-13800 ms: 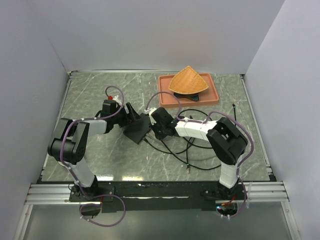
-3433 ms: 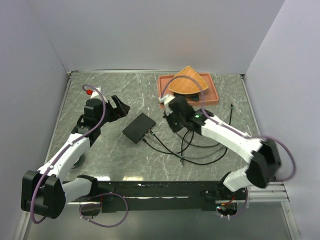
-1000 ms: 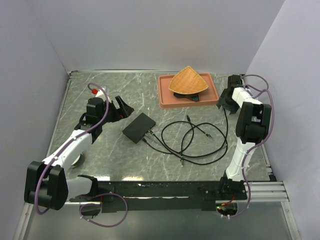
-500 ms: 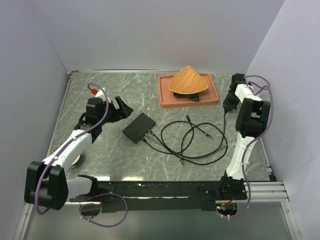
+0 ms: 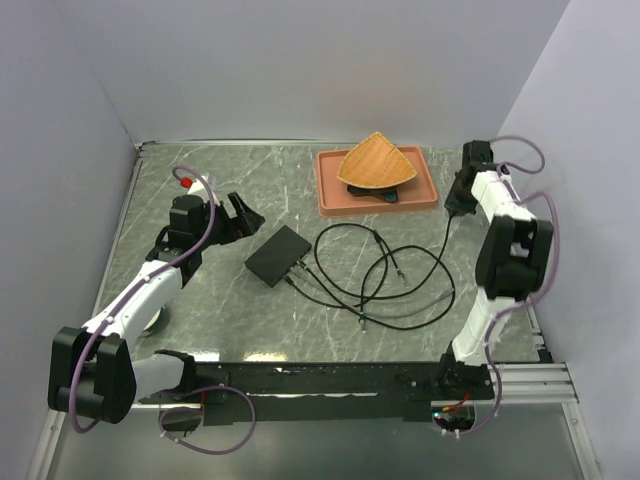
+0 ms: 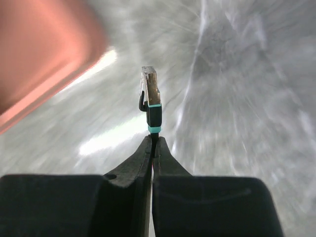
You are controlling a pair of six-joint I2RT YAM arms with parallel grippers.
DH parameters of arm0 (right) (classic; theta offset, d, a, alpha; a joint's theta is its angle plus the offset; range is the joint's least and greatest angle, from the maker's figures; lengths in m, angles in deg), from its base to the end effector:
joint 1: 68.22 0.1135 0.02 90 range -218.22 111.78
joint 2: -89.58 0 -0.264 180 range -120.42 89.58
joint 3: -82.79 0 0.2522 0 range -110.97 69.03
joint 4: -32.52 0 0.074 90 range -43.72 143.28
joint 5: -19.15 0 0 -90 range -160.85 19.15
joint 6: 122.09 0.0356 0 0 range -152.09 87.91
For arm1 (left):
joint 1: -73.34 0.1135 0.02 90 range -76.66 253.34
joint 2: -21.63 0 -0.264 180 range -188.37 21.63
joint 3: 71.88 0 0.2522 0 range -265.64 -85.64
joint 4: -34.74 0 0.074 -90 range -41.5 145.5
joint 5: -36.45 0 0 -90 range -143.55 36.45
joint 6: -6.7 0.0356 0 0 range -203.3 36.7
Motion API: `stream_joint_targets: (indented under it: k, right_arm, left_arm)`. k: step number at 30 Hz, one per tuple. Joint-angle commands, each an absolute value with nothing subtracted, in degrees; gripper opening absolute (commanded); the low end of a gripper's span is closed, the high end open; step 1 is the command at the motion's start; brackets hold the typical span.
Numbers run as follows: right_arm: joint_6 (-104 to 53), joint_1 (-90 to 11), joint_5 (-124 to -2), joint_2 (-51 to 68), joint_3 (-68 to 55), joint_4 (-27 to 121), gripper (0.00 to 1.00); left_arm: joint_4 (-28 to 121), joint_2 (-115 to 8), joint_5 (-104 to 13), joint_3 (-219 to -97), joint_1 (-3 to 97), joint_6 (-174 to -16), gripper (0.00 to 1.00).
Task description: Insert the plug into the switch port
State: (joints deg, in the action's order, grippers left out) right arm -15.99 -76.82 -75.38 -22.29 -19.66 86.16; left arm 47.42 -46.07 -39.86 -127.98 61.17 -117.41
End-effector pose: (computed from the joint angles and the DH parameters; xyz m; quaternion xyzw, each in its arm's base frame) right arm 0.4116 -0.0651 0.2196 0.2168 0.9473 -0.0231 0.2348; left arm 0.2581 -0.0643 0.2624 -0.0952 0.8311 -0.3038 0.4560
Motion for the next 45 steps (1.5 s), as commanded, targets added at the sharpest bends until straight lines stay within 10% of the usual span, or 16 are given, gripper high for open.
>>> stream_joint_targets:
  k: [1,16,39,45]
  right_arm:
    - [-20.57,-70.52,-82.87,-2.83,-19.30,81.00,0.00]
    - [-39.21,-32.11,-65.06,14.26,-2.81,65.91,0.00]
    - [-37.80,-31.75,-25.61,10.57,-1.11,62.19,0.00]
    - [-36.92,-31.93,-23.91,10.21,-2.34,62.45,0.00]
  left_arm:
    - [44.72,-45.34,-38.35,-129.23,61.56,-117.84,0.96]
    - [14.36,-40.51,-21.66,-118.96,62.00,-129.70,0.96]
    - [-12.24,-45.69,-7.15,-115.78,55.60,-135.44,0.90]
    - [-9.42,-45.69,-7.76,-117.72,52.77,-132.87,0.73]
